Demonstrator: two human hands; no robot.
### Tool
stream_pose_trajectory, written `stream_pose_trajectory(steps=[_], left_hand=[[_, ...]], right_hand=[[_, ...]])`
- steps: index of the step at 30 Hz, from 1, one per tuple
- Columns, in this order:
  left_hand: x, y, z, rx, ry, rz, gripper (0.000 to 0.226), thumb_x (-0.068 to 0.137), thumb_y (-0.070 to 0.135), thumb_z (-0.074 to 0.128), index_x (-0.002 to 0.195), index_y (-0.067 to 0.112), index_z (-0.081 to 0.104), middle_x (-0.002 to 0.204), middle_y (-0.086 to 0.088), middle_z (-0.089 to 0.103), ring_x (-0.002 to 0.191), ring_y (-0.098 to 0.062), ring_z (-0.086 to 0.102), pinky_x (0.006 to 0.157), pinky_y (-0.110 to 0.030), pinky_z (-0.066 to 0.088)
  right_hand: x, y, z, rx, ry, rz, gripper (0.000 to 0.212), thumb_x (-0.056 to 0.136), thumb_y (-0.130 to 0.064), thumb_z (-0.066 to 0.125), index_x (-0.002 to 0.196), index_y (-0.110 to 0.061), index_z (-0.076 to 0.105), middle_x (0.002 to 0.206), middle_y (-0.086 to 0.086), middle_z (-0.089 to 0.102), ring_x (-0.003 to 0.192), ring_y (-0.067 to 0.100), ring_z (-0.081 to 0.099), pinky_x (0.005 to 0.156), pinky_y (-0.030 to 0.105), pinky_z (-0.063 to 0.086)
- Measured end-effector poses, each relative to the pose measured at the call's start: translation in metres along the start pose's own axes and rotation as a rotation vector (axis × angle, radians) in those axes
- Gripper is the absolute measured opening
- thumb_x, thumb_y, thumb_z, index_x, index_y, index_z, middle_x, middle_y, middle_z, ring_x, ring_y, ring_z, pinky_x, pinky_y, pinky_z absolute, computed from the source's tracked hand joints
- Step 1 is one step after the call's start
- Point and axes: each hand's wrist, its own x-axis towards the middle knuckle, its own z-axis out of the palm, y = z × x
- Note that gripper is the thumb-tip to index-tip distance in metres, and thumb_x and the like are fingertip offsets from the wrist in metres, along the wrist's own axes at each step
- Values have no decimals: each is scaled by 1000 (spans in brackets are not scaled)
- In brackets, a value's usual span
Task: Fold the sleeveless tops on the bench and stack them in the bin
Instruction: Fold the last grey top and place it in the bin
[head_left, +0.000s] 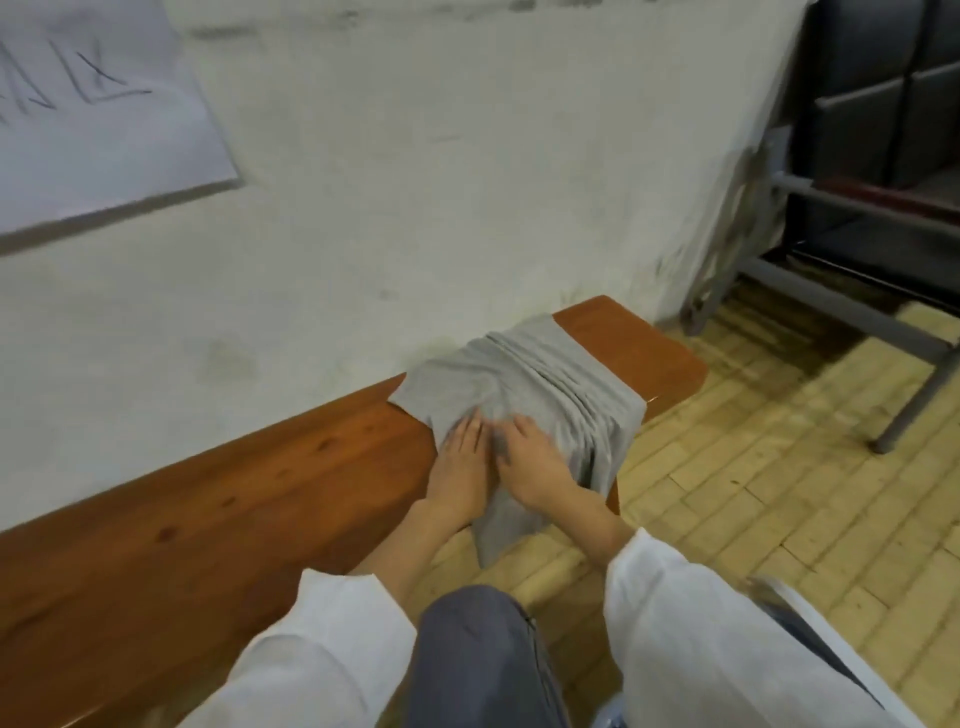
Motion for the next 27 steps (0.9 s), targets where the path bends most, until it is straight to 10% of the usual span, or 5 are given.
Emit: stream_pose_trajectory(steps=[5, 19, 27], left_hand=[[-43, -35, -6, -52, 15, -48, 57, 104, 28, 25, 152, 5, 4, 160, -9, 1, 147, -21, 0, 119, -30, -3], [-255, -218, -53, 20, 97, -330, 57, 87, 42, 16, 130, 18, 44, 135, -3, 45, 124, -23, 41, 107, -35, 29], [-363, -266, -52, -41, 190, -637, 28, 61, 29, 76, 88, 24, 66, 94, 0, 65, 79, -23, 61, 63, -36, 49]], right_hand=[[-19, -34, 22, -171, -132, 6, 54, 102, -39, 29, 149, -13, 23, 158, 8, 15, 146, 24, 13, 118, 39, 10], [-82, -284, 126, -367, -172, -378, 38, 102, -30, 30, 134, -19, 48, 135, 7, 46, 120, 30, 43, 99, 40, 33], [-100, -361, 171, 102, -478, -453, 27, 96, -20, 46, 104, -7, 68, 105, 10, 63, 97, 25, 58, 88, 32, 43]])
